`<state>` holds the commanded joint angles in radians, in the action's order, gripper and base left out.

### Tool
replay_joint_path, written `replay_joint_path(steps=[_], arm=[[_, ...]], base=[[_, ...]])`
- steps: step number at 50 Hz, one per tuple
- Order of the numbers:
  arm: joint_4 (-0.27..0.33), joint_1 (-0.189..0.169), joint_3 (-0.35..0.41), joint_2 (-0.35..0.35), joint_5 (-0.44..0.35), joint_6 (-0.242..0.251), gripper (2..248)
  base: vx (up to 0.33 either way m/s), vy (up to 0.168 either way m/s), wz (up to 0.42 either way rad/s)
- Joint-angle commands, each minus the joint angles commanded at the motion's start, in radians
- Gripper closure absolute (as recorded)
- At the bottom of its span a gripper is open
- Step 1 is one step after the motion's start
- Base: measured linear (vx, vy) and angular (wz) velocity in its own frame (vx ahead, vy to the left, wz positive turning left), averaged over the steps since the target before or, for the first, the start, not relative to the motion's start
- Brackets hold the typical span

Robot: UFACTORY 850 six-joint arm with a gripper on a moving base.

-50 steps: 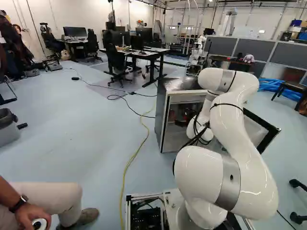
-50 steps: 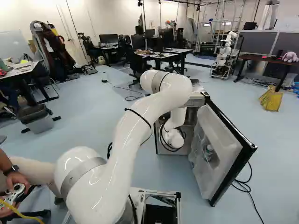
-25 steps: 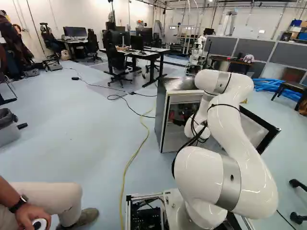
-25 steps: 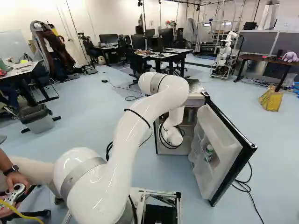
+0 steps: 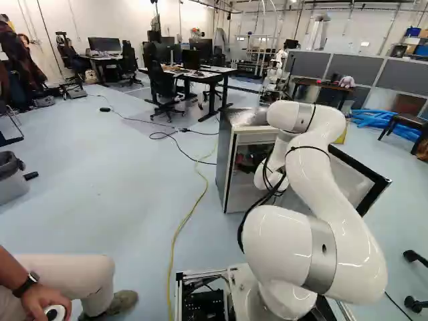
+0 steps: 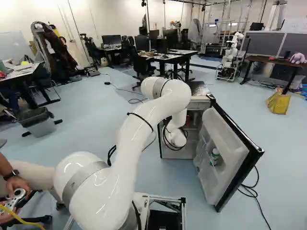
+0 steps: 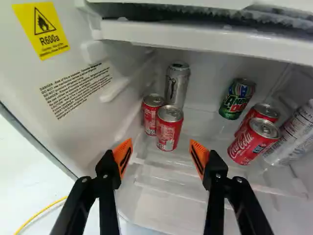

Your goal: Grab a drink from the fridge

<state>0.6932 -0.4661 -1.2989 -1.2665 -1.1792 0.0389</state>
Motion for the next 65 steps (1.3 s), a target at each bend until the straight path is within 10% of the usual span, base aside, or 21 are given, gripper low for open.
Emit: replay_joint_path(steps=[65], arm=[[0.000,0.036,-0.220,-0.127,0.000,0.000,77]], base=[[0.000,0.000,0.000]])
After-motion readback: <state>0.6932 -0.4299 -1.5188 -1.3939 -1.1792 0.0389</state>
